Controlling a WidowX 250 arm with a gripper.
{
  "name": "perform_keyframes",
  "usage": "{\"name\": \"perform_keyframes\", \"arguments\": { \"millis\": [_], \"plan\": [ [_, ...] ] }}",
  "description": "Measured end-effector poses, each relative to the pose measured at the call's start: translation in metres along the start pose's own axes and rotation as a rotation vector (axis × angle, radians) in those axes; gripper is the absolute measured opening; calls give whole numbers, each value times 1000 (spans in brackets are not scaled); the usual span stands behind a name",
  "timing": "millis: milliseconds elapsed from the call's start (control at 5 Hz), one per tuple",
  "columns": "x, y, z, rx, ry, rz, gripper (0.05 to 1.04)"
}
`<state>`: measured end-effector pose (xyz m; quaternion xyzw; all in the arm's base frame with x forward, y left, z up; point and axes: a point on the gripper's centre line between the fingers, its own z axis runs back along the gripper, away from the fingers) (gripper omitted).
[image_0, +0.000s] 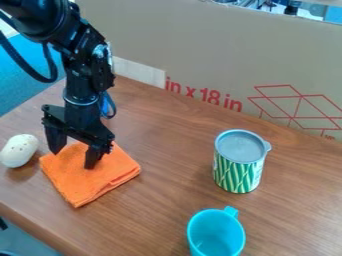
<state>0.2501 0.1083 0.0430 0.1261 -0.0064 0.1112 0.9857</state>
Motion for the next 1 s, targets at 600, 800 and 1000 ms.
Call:
{"name": "perform_keyframes", "arguments": {
  "millis": [600,800,1000],
  "plan": [
    [-6,10,65,-71,-118,49,1001],
    [-2,6,74,-110,-118,36,1000],
    [1,-7,74,-189,-90,-3,1000]
  ]
}}
